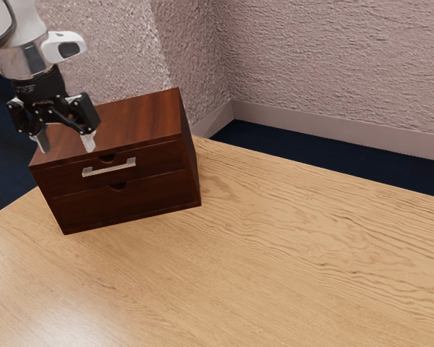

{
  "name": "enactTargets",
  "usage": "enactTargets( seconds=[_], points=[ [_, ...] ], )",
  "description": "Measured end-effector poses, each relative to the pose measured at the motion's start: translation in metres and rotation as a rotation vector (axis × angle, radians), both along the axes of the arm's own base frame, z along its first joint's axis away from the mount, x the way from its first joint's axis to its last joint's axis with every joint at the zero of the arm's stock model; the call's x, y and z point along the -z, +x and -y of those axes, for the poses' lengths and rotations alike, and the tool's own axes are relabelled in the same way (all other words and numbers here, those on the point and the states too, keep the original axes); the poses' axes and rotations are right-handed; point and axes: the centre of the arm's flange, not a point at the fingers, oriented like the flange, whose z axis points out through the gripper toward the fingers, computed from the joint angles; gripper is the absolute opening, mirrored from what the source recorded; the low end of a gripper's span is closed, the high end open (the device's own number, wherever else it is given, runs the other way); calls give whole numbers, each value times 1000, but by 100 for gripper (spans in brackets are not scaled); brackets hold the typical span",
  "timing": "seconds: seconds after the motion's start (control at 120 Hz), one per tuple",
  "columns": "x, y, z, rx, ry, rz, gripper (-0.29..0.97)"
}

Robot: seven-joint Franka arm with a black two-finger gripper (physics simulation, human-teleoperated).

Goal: Pull the drawer handle with one arm to open the drawer

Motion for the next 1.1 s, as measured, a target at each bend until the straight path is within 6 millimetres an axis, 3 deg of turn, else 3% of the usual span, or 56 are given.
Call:
enactTargets(
  seconds=[0.1, 0.133, 0.175, 0.225, 0.317, 0.375, 0.517, 0.65, 0.7, 0.742, 0.833, 0.908, 0.967, 1.042, 1.1],
  points=[
    [0, 0, 1, -8, -1, 0, 68],
    [-29, -6, 3, -9, 9, 56, 68],
    [-88, -24, 10, -9, 38, 176, 68],
    [-131, -38, 30, 17, 58, 269, 68],
    [-156, -38, 89, 129, 55, 333, 68],
    [-159, -37, 104, 157, 51, 344, 68],
    [-157, -38, 91, 117, 55, 339, 68],
    [-134, -30, 86, 105, 41, 270, 68],
    [-118, -39, 92, 136, 4, 244, 68],
    [-103, -56, 99, 176, -29, 240, 68],
    [-70, -111, 124, 266, -80, 233, 68],
    [-37, -170, 118, 284, -120, 222, 68],
    [-30, -217, 107, 303, -142, 263, 68],
    [-26, -237, 105, 346, -125, 277, 68],
    [-29, -242, 119, 406, -49, 279, 68]
  ],
)
